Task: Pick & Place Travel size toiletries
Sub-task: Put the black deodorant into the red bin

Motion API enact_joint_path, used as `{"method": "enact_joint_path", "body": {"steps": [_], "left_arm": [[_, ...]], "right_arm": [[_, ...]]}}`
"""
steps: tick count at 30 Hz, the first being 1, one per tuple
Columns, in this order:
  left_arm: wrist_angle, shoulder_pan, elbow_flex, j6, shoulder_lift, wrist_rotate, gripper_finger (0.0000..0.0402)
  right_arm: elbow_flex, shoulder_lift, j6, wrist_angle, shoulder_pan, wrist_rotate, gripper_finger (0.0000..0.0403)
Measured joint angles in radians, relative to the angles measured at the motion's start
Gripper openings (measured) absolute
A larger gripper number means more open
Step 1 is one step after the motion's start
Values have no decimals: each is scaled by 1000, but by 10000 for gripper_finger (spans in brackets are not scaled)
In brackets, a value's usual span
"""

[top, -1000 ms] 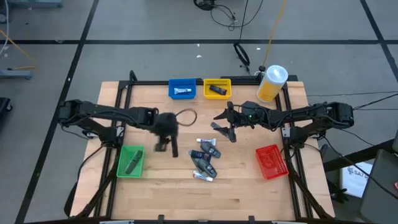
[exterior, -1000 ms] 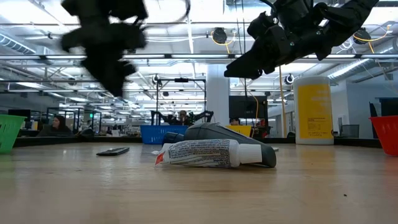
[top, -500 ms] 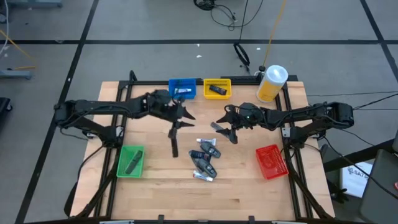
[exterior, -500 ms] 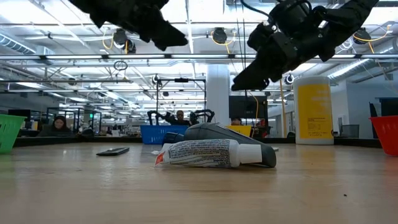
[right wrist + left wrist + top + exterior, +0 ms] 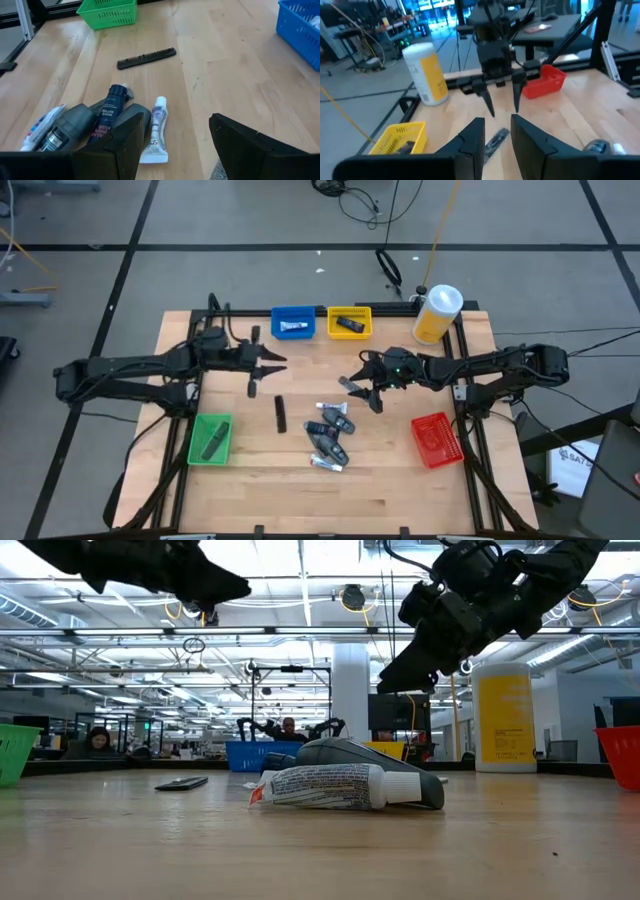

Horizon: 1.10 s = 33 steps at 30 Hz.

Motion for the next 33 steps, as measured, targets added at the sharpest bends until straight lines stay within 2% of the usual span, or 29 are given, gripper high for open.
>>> {"method": "enact_joint_path", "body": {"steps": [12, 16, 22, 33], "left_arm": [[17, 0, 1, 0, -29, 0, 93], [17, 0, 1, 0, -29, 0, 93], [17, 0, 1, 0, -29, 0, 93], [17, 0, 1, 0, -29, 0, 93]], "right_arm": [[-1, 63, -7, 173, 48, 2, 213], [-1, 63, 13, 183, 76, 6, 212], [-1, 93, -35, 155, 170, 176, 212], [-1, 160, 24, 115, 338, 356, 212]]}}
